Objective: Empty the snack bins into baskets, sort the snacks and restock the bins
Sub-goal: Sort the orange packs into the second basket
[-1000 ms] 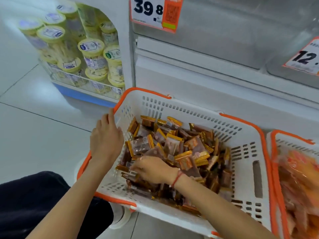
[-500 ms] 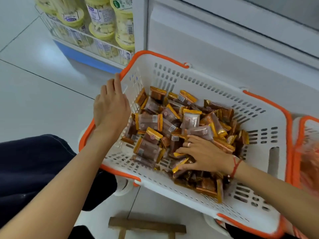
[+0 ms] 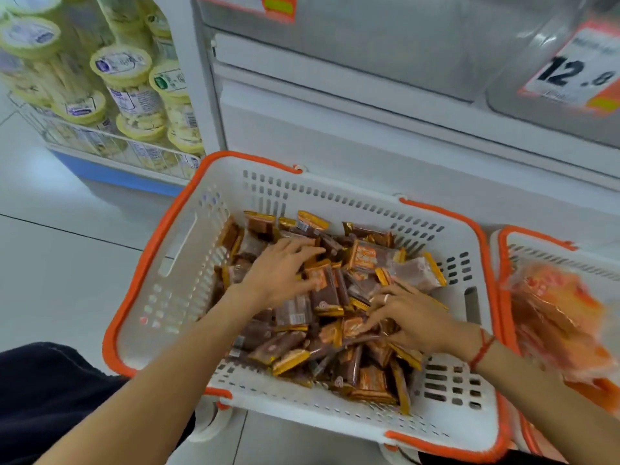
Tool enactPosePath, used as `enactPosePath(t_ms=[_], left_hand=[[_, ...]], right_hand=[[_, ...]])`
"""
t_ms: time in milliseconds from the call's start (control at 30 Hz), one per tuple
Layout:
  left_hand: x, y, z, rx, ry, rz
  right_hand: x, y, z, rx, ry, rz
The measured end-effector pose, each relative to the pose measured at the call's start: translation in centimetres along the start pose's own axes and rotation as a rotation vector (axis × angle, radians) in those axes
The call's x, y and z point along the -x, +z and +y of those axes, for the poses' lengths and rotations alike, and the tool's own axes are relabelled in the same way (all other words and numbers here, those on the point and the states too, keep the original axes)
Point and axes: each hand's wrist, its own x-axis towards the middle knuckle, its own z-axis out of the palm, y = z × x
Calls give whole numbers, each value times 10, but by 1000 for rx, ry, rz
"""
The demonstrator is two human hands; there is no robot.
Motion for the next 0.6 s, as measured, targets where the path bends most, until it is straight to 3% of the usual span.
enactPosePath(t_ms=[100,167,200,267,333,467,600], left_hand=[[-19,32,7,-178,19,-270],[-23,58,10,-176,-67,-296],[-25,66,12,-164,-108,-262],[-28,71,13,-191,-137,-193],[-27,64,8,-291,-105,-156],[-7,43,-24,-562,-78,-231],[19,13,-50,-712,-223,-574]], right_hand=[[-1,-23,-1,-18,45,-171],[-5,-36,-4,-57,81,-282],[-10,-41,-7,-120,114,-236],[-25,-42,-12,-166,170,56],[-46,-33,-9,10,202,252],[-75,-7,-6,162,316,82],[-83,5,-22,170,413,144]])
